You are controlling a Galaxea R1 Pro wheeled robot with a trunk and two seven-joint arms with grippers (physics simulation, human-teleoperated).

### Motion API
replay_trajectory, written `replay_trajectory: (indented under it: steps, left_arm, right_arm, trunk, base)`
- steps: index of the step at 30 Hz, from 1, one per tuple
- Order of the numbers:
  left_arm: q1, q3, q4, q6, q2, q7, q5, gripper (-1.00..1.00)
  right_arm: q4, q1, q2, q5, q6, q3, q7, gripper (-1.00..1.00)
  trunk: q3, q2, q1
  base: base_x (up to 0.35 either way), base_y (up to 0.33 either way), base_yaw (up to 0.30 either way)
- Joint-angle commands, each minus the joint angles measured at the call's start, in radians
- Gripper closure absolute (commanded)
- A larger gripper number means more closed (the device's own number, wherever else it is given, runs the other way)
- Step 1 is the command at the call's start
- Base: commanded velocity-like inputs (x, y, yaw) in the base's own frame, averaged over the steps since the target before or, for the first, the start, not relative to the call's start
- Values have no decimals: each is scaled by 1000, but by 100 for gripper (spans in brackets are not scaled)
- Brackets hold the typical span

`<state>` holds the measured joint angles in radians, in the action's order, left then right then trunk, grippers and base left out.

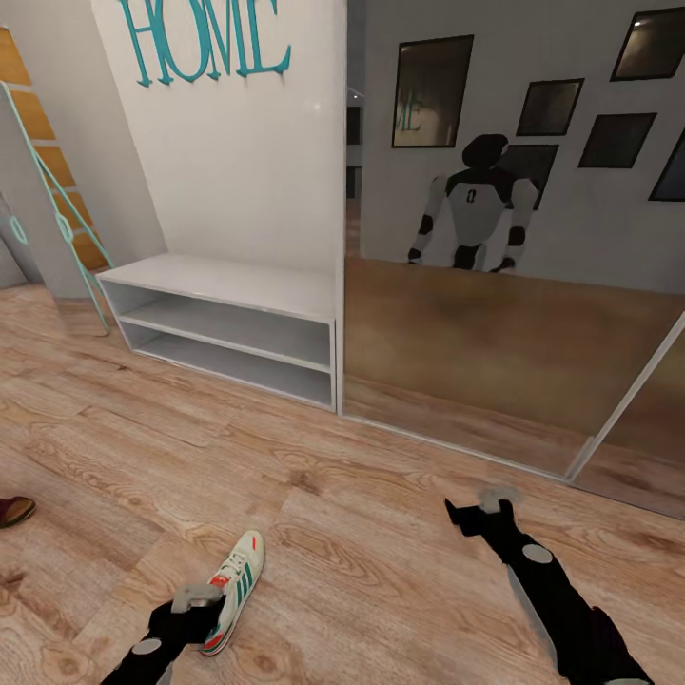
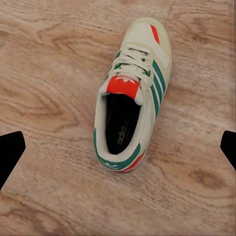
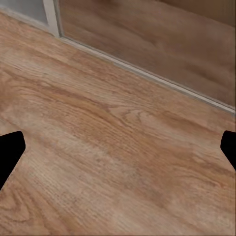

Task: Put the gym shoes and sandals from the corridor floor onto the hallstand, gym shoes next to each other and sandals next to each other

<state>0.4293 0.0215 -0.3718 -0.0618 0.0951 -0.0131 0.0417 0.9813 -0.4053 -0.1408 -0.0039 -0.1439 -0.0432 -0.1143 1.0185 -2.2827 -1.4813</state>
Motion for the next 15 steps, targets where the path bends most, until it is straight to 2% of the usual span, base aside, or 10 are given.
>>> replay_trajectory:
  steps: [1, 5, 9, 15]
  left_arm:
    - [4, 2, 1, 1, 0, 0, 8, -100]
    - [12, -1, 2, 13, -2, 7, 33, -100]
    - [15, -1, 2, 15, -5, 8, 74, -100]
    - [17, 1, -5, 15, -11, 10, 121, -100]
  right_arm:
    - [9, -9, -1, 0, -26, -3, -14, -100]
    - [66, -34, -7, 0, -89, -6, -96, -100]
    - [113, -40, -11, 2, -108, -6, -178, -100]
    - [150, -42, -17, 4, -118, -9, -220, -100]
  trunk:
    - [1, 0, 0]
    - [1, 0, 0]
    - [1, 0, 0]
    - [1, 0, 0]
  base:
    - [0, 0, 0]
    - [0, 0, 0]
    - [0, 0, 0]
    - [0, 0, 0]
